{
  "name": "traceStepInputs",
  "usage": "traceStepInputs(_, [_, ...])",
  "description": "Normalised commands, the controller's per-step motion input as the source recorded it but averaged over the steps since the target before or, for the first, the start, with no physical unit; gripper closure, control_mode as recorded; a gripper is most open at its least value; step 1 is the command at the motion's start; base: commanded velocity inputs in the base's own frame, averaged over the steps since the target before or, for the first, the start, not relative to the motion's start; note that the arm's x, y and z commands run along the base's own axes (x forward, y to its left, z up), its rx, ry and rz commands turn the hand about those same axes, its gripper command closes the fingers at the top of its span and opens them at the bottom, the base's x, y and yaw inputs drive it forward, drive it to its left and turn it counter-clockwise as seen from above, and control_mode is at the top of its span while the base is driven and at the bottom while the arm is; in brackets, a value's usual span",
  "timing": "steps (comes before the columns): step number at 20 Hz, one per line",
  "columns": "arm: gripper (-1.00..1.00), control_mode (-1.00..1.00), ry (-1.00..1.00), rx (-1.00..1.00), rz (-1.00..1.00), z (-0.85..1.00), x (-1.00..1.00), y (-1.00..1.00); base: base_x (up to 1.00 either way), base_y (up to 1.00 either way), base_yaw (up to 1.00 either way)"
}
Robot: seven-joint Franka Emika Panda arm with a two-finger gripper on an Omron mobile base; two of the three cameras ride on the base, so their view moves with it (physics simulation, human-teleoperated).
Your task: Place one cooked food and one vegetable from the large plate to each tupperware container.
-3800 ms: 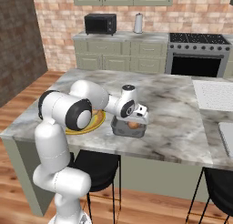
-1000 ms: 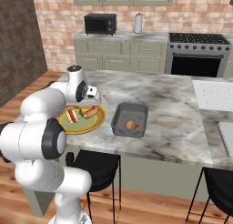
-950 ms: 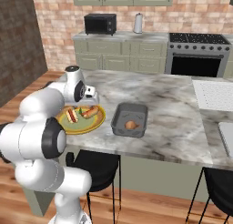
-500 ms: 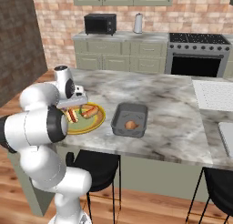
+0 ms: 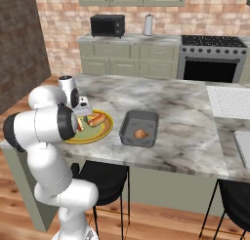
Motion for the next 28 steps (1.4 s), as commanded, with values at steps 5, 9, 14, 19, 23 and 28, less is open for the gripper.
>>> traceStepInputs(5, [-1.00,-1.00,0.00,0.00,0.00,-0.34,0.00,0.09,0.00,0.00,0.00])
traceStepInputs(9, [-1.00,-1.00,0.04,0.00,0.00,-0.22,0.14,0.14,0.00,0.00,0.00])
traceStepInputs(14, [-1.00,-1.00,0.06,0.00,0.00,-0.16,0.34,0.11,0.00,0.00,0.00])
traceStepInputs(19, [-1.00,-1.00,0.00,0.00,0.00,-0.08,0.33,0.03,0.00,0.00,0.00])
traceStepInputs(23, [-1.00,-1.00,0.00,0.00,0.00,-0.14,0.21,0.01,0.00,0.00,0.00])
traceStepInputs(28, [-1.00,-1.00,0.00,0.00,0.00,-0.31,0.04,0.00,0.00,0.00,0.00])
